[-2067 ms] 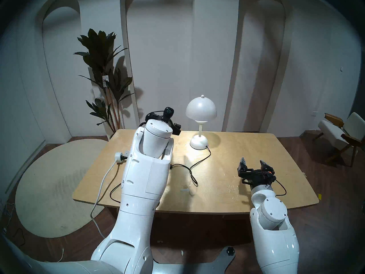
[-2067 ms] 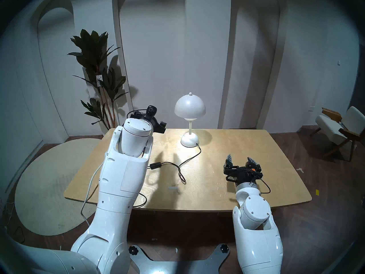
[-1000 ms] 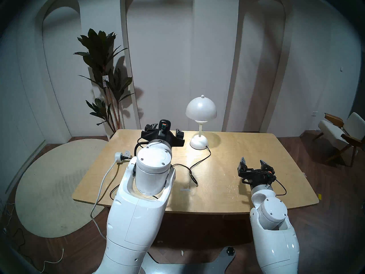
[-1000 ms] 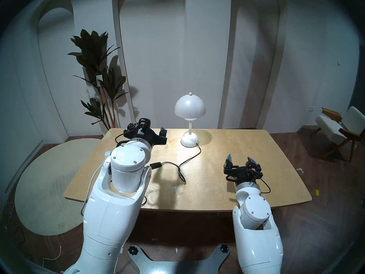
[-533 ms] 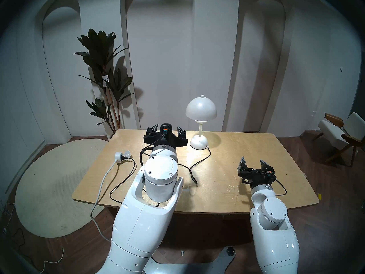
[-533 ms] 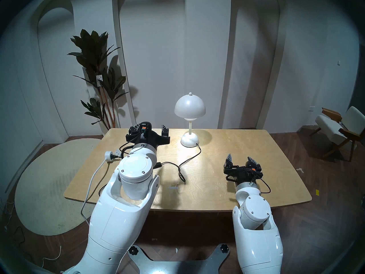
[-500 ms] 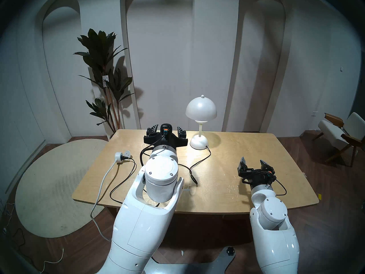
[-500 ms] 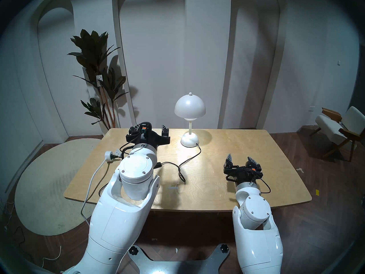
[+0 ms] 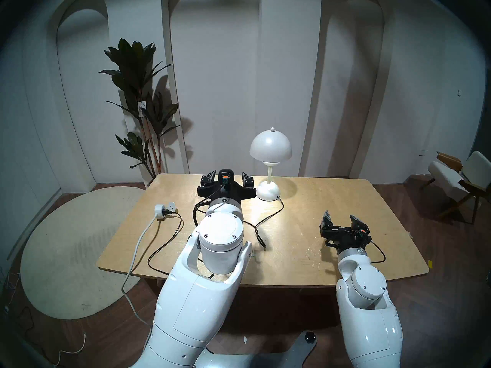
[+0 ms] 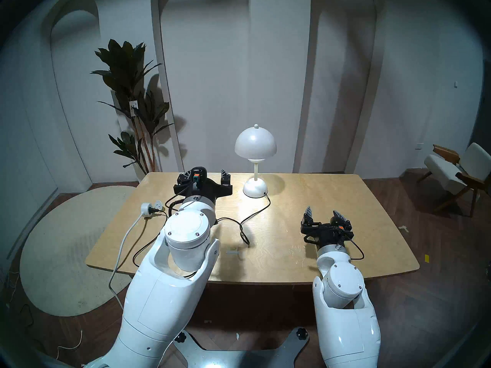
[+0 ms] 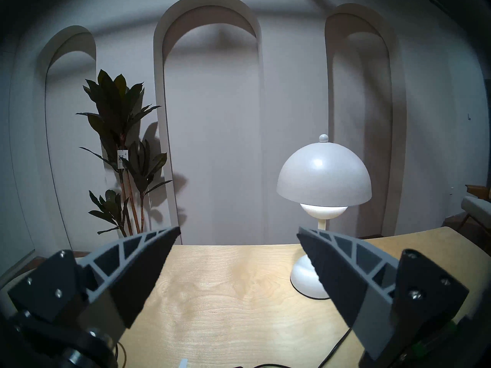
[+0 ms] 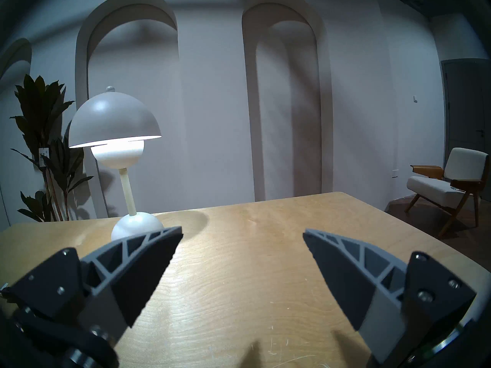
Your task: Turn on the table lamp by pressing the switch
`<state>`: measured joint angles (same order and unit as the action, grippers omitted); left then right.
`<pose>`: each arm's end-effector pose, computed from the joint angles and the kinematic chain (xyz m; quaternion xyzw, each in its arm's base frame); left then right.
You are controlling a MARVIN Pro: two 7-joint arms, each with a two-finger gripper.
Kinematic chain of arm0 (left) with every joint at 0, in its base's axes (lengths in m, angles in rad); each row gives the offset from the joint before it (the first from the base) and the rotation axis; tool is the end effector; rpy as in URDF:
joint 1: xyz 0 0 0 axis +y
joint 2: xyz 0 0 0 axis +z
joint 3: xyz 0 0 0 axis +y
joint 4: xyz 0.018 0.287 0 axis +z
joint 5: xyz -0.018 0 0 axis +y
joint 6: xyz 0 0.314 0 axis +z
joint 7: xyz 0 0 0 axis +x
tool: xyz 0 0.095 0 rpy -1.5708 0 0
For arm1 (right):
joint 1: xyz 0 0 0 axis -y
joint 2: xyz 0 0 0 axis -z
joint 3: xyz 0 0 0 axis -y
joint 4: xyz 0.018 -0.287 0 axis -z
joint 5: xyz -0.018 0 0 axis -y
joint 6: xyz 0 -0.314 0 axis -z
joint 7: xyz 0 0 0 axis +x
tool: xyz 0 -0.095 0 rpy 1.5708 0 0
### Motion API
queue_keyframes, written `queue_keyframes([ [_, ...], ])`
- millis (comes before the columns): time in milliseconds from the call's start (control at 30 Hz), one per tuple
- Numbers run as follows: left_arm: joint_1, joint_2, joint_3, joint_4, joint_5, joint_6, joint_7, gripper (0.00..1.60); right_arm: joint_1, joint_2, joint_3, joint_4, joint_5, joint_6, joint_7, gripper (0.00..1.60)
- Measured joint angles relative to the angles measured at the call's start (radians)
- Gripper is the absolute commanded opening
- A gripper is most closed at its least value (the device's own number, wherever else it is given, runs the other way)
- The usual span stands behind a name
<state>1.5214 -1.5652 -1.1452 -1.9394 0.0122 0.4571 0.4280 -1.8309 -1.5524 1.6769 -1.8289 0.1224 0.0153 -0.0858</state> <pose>0.3931 -0.1291 -0.1794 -0.7162 0.0153 -0.6974 0.0216 0.3494 -0.0559 -0.3014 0.7084 -0.0920 0.6988 0.0371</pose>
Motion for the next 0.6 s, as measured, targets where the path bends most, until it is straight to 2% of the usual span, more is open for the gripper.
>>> queue_keyframes([
  [600,0.004,0.040,-0.002,-0.016,-0.036,0.044,-0.031,1.60,0.000,-0.001,0.000,0.000,0.000,0.000,0.000,1.60],
])
